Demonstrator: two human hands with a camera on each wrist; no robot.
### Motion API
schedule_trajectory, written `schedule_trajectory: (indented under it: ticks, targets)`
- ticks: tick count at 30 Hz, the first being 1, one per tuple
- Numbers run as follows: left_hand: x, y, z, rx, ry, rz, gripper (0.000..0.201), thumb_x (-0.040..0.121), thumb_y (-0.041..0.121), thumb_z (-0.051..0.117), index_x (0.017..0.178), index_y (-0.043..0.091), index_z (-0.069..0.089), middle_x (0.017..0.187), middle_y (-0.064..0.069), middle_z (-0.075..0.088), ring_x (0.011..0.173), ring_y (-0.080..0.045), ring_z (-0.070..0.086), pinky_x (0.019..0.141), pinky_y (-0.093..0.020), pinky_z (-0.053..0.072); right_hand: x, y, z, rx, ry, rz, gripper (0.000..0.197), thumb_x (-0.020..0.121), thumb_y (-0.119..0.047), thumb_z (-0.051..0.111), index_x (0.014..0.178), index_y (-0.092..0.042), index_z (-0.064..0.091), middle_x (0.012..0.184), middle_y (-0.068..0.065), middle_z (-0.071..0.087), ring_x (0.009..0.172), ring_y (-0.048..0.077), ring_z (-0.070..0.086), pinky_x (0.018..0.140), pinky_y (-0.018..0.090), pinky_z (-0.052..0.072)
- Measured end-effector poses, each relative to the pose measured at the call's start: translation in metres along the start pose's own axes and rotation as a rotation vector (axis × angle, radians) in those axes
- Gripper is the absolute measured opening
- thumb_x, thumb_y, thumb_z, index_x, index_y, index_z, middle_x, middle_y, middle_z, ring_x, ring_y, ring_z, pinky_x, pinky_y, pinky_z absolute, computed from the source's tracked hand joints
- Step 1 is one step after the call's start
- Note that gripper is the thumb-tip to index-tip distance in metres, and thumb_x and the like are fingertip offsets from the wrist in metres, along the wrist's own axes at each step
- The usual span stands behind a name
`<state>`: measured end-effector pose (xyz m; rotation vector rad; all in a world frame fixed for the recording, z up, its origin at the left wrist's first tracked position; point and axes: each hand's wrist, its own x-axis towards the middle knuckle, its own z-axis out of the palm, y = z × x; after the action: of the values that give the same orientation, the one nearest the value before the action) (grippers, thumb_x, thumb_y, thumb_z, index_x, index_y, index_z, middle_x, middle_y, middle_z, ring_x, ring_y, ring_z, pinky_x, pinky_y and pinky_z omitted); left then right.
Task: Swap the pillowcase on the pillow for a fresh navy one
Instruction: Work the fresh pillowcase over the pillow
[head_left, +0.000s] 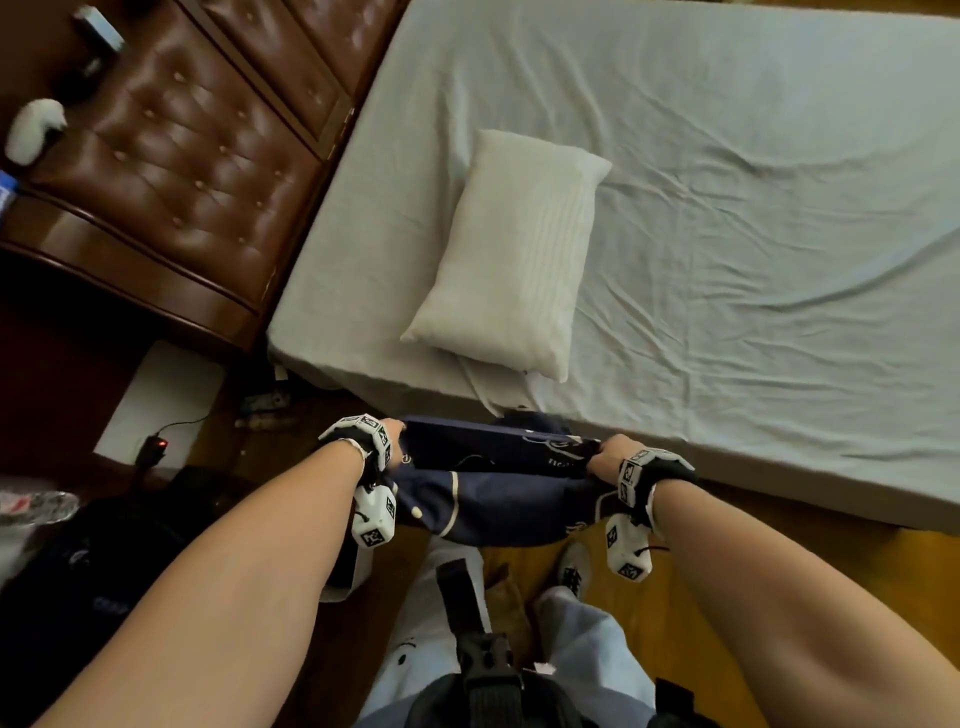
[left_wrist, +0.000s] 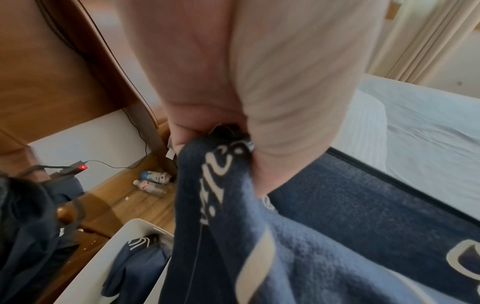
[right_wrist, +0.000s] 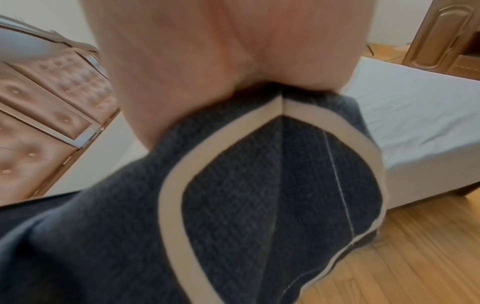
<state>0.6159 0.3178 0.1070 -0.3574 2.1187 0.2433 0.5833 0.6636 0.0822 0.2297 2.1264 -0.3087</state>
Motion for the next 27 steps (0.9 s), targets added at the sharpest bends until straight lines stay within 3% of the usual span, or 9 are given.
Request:
schedule_trajectory:
  ticks: [4, 9, 13, 15, 17, 19, 22, 24, 27]
  targets:
    - [0.025, -0.014, -0.025, 0.026, -0.023, 0.024, 0.055, 0.083, 0.021, 0.069, 0.134, 0.006, 0.052, 0.124, -0.012, 0.064, 0.111, -0.027, 0.064, 0.094, -0.032, 0.050, 0.012, -0.029, -0.001, 0.018, -0.028, 0.050, 0.026, 0.079, -0.039, 0.063, 0.087, -0.015, 0.068, 0.085, 0.006, 0.071, 0.077, 0.024, 0.067, 0.079, 0.035, 0.056]
    - [0.062, -0.034, -0.065, -0.031, -0.013, 0.017, 0.044, 0.086, 0.017, 0.066, 0.128, 0.011, 0.057, 0.122, -0.010, 0.066, 0.112, -0.028, 0.063, 0.091, -0.030, 0.048, 0.033, -0.064, -0.001, 0.061, 0.030, 0.082, 0.029, 0.083, -0.028, 0.058, 0.109, -0.024, 0.069, 0.101, 0.006, 0.071, 0.087, 0.027, 0.068, 0.082, 0.035, 0.056]
    - [0.115, -0.044, -0.078, -0.205, -0.023, 0.032, 0.031, 0.083, 0.007, 0.068, 0.109, 0.022, 0.074, 0.104, -0.003, 0.074, 0.095, -0.017, 0.068, 0.084, -0.018, 0.048, 0.068, -0.089, 0.008, 0.061, 0.107, 0.040, 0.046, 0.086, -0.023, 0.053, 0.131, -0.032, 0.047, 0.129, 0.010, 0.060, 0.112, 0.034, 0.062, 0.095, 0.043, 0.051]
    - [0.140, -0.043, -0.078, -0.265, -0.008, 0.060, 0.030, 0.081, 0.004, 0.067, 0.104, 0.022, 0.076, 0.096, -0.001, 0.075, 0.085, -0.014, 0.067, 0.077, -0.016, 0.046, 0.092, -0.102, 0.013, 0.129, 0.110, 0.035, 0.045, 0.086, -0.027, 0.052, 0.129, -0.035, 0.043, 0.129, 0.008, 0.059, 0.114, 0.034, 0.061, 0.094, 0.043, 0.050]
    - [0.167, -0.039, -0.076, -0.339, 0.061, 0.052, 0.034, 0.081, 0.003, 0.064, 0.108, 0.022, 0.073, 0.104, -0.002, 0.072, 0.092, -0.018, 0.065, 0.078, -0.018, 0.044, 0.124, -0.108, 0.018, 0.206, 0.110, 0.039, 0.041, 0.087, -0.034, 0.051, 0.127, -0.034, 0.043, 0.124, 0.007, 0.061, 0.112, 0.033, 0.062, 0.089, 0.040, 0.050]
    - [0.200, -0.030, -0.070, -0.418, 0.090, 0.018, 0.036, 0.079, 0.009, 0.066, 0.113, 0.021, 0.069, 0.109, -0.005, 0.071, 0.100, -0.025, 0.065, 0.083, -0.023, 0.047, 0.160, -0.106, 0.023, 0.225, 0.107, 0.062, 0.040, 0.088, -0.035, 0.054, 0.127, -0.029, 0.047, 0.123, 0.011, 0.063, 0.110, 0.035, 0.062, 0.090, 0.040, 0.051]
    - [0.247, -0.007, -0.053, -0.554, 0.060, -0.090, 0.016, 0.081, 0.031, 0.063, 0.079, 0.016, 0.067, 0.083, -0.007, 0.070, 0.079, -0.026, 0.063, 0.069, -0.030, 0.046, 0.209, -0.096, 0.033, 0.262, 0.105, 0.098, 0.037, 0.084, -0.026, 0.060, 0.121, -0.025, 0.056, 0.114, 0.010, 0.067, 0.104, 0.034, 0.064, 0.088, 0.037, 0.052]
    - [0.273, 0.014, -0.037, -0.691, 0.068, -0.177, 0.038, 0.085, 0.051, 0.055, 0.069, 0.017, 0.064, 0.073, -0.005, 0.066, 0.079, -0.027, 0.063, 0.072, -0.031, 0.042, 0.236, -0.084, 0.037, 0.346, 0.092, 0.119, 0.034, 0.082, -0.021, 0.058, 0.115, -0.024, 0.061, 0.107, 0.010, 0.069, 0.101, 0.034, 0.065, 0.087, 0.037, 0.053]
    - [0.295, 0.044, -0.016, -0.868, 0.092, -0.262, 0.058, 0.085, 0.070, 0.047, 0.074, 0.014, 0.058, 0.072, -0.002, 0.056, 0.080, -0.026, 0.057, 0.081, -0.031, 0.039, 0.268, -0.060, 0.029, 0.475, 0.074, 0.148, 0.033, 0.080, -0.010, 0.050, 0.105, -0.023, 0.069, 0.101, 0.008, 0.070, 0.098, 0.031, 0.065, 0.087, 0.036, 0.053]
